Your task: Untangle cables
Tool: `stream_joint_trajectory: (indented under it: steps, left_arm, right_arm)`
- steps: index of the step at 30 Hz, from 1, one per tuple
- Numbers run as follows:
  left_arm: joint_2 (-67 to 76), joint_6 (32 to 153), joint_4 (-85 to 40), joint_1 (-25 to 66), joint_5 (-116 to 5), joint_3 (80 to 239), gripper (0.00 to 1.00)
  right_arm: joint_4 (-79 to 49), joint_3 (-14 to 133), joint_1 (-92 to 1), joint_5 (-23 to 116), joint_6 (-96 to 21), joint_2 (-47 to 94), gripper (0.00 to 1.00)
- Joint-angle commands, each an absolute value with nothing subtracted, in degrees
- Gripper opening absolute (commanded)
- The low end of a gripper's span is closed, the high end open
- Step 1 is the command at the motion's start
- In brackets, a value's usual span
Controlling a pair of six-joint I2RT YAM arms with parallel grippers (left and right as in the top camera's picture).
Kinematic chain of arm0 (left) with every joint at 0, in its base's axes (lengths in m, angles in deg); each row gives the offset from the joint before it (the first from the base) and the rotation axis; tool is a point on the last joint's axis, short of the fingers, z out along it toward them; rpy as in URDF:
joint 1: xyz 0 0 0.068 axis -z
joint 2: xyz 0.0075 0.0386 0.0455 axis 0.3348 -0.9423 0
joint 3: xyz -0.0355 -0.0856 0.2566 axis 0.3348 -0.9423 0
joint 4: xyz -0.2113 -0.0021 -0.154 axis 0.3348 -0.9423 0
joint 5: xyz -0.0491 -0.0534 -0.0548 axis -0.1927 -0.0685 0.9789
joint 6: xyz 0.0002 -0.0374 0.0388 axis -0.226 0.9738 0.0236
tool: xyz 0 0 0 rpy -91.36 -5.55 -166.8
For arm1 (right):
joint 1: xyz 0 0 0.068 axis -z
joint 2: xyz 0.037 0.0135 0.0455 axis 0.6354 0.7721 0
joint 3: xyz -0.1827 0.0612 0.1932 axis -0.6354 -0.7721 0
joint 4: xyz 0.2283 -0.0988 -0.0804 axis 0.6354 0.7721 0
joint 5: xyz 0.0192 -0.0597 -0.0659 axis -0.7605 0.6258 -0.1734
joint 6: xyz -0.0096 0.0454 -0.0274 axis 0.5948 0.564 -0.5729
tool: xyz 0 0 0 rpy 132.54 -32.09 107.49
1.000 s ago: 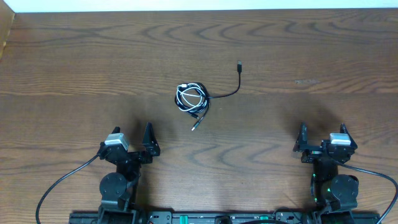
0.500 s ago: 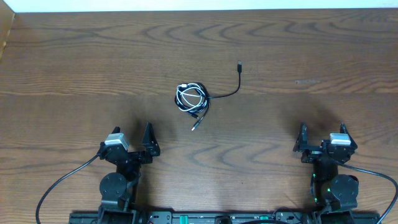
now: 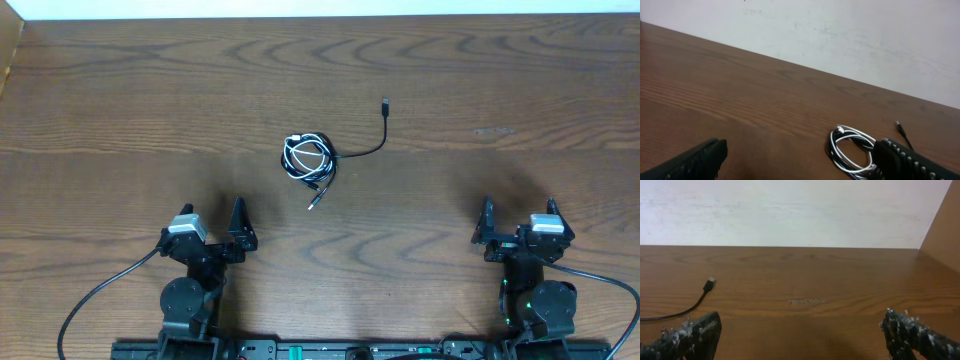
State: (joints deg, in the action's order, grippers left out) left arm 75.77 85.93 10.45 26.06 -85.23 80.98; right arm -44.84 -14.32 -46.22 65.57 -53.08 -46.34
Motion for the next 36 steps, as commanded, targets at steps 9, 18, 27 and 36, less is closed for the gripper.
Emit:
stream_joint_trajectory:
  steps: [9,18,27,36]
  left_arm:
    - [76.1,84.5,8.2,26.2,-88.1,80.0,0.99]
    - [76.1,83.2,8.2,26.2,-88.7,80.0,0.98]
    - [76.0,83.3,6.0,26.2,-88.3,81.2,0.99]
    - [75.5,85.8,-4.3,26.2,-88.3,89.8,0.99]
  right_arm:
    - [-44.6,-14.4,-45.9,65.6,-52.9,-46.7,0.99]
    - [-44.6,-14.4,-45.9,65.6,-52.9,-46.7,0.99]
    - [-44.6,-14.4,-45.9,65.6,-52.9,-46.7,0.99]
    - [-44.6,-14.4,-45.9,65.6,-52.9,-46.7,0.99]
